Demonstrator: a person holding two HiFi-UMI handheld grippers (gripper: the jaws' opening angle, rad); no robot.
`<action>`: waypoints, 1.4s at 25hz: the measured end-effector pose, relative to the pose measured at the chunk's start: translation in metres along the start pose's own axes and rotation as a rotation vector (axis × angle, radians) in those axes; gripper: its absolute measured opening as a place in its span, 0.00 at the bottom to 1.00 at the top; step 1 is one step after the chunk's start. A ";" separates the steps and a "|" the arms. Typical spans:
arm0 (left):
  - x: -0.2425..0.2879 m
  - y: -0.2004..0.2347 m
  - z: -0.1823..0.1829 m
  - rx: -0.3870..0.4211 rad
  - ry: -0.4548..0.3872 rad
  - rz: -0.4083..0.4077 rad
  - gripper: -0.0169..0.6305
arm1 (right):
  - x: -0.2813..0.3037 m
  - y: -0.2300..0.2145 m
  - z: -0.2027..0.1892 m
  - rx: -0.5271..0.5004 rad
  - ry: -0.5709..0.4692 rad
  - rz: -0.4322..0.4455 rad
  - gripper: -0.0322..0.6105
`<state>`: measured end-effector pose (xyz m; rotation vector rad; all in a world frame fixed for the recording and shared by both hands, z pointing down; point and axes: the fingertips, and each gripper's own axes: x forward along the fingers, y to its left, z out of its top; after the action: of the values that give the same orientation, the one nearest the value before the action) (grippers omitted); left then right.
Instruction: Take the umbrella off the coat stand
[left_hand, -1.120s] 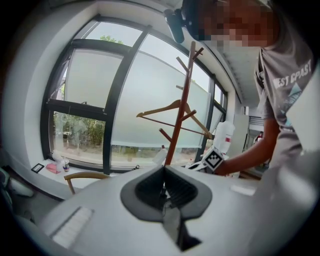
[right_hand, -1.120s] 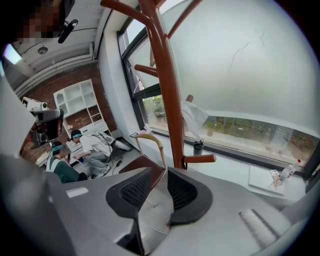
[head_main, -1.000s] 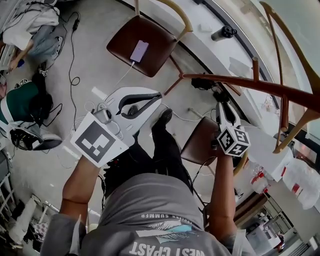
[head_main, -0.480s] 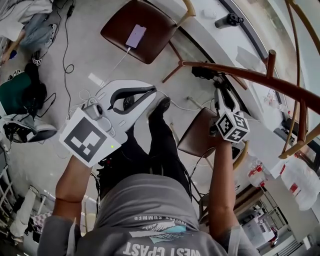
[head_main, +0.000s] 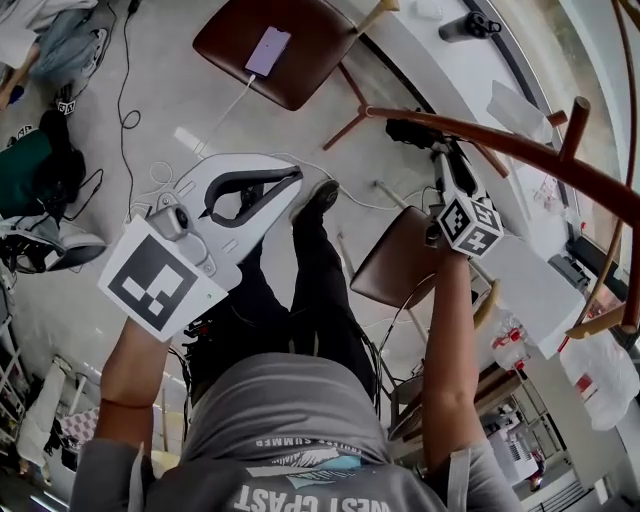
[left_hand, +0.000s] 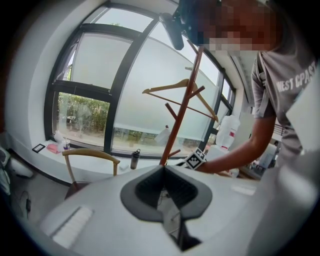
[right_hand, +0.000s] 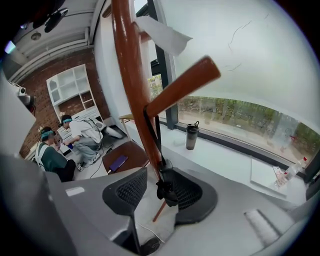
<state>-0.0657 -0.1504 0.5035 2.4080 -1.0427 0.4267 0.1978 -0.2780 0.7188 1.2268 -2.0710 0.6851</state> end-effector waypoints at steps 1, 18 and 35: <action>0.001 0.001 -0.003 -0.001 0.005 0.002 0.03 | 0.005 -0.003 -0.001 -0.010 0.003 0.003 0.31; 0.023 0.035 -0.034 -0.035 0.012 0.009 0.03 | 0.081 -0.011 -0.009 -0.127 0.040 0.037 0.36; 0.005 0.041 -0.019 -0.043 -0.011 0.028 0.03 | 0.044 -0.001 -0.001 -0.097 0.001 -0.042 0.28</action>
<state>-0.0946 -0.1671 0.5335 2.3629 -1.0803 0.3972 0.1821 -0.3028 0.7518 1.2116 -2.0468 0.5596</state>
